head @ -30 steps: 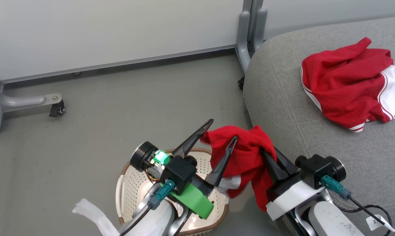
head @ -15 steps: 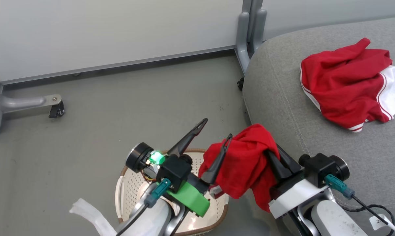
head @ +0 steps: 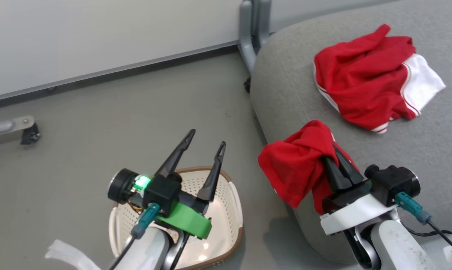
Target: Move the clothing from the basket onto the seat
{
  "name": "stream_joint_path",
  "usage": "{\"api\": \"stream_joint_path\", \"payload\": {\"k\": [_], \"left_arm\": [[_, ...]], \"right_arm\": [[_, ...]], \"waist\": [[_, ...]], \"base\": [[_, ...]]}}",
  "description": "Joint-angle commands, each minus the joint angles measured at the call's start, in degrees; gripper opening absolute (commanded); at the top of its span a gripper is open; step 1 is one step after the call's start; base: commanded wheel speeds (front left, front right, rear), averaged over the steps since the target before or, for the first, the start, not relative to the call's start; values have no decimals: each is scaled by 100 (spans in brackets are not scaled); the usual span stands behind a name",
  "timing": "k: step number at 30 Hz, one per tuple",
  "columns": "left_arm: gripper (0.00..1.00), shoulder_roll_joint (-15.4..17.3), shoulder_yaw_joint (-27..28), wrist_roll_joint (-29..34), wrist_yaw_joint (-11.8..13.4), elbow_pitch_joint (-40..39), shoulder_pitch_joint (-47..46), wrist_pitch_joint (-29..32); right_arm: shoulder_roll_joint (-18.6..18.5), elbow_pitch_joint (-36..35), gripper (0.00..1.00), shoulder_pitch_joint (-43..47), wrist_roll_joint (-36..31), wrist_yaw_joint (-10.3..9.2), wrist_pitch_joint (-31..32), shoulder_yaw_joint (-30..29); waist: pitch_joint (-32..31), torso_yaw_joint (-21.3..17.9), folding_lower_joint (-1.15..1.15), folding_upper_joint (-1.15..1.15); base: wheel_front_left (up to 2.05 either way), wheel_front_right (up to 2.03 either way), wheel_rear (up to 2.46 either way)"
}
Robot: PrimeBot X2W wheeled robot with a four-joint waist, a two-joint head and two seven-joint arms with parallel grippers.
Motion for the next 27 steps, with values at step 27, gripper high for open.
{"api": "stream_joint_path", "payload": {"k": [27], "left_arm": [[100,873,461,507,-114,-936,-148,230]], "right_arm": [[56,-1013,0,-1306,405,-4,-17,-1893]], "waist": [[2141,-1387,0,0]], "base": [[0,0,0]]}}
